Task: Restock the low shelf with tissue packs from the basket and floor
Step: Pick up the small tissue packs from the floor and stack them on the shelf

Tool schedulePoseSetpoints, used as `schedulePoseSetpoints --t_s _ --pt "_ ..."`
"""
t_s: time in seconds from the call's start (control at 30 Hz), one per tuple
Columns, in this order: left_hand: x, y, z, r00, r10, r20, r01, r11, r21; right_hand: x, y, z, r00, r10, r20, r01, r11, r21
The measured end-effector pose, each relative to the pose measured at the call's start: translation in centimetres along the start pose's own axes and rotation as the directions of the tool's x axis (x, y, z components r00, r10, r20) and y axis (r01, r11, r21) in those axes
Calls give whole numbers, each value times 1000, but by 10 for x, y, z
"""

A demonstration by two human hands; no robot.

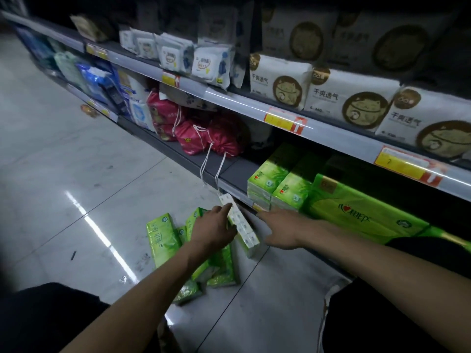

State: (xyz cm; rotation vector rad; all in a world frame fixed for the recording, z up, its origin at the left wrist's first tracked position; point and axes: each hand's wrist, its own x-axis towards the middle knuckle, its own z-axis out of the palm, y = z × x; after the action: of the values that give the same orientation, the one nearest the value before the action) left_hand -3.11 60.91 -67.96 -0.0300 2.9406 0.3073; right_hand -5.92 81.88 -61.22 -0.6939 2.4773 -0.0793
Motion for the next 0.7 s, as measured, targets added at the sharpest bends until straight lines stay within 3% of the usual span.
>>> schedulePoseSetpoints --t_s 0.23,0.37,0.53,0.7 --pt "-46 -56 45 968 -249 34 251 966 -62 18 -30 28 990 -60 126 86 975 -204" --pt "-60 -81 73 917 -376 138 391 913 -114 29 -43 30 982 -117 149 153 955 -256" --pt "-52 -91 103 844 -468 264 522 830 -196 37 -49 38 976 -158 148 195 937 -289" --pt "-31 -88 134 806 -512 296 588 750 -303 43 -44 46 970 -128 208 193 924 -329"
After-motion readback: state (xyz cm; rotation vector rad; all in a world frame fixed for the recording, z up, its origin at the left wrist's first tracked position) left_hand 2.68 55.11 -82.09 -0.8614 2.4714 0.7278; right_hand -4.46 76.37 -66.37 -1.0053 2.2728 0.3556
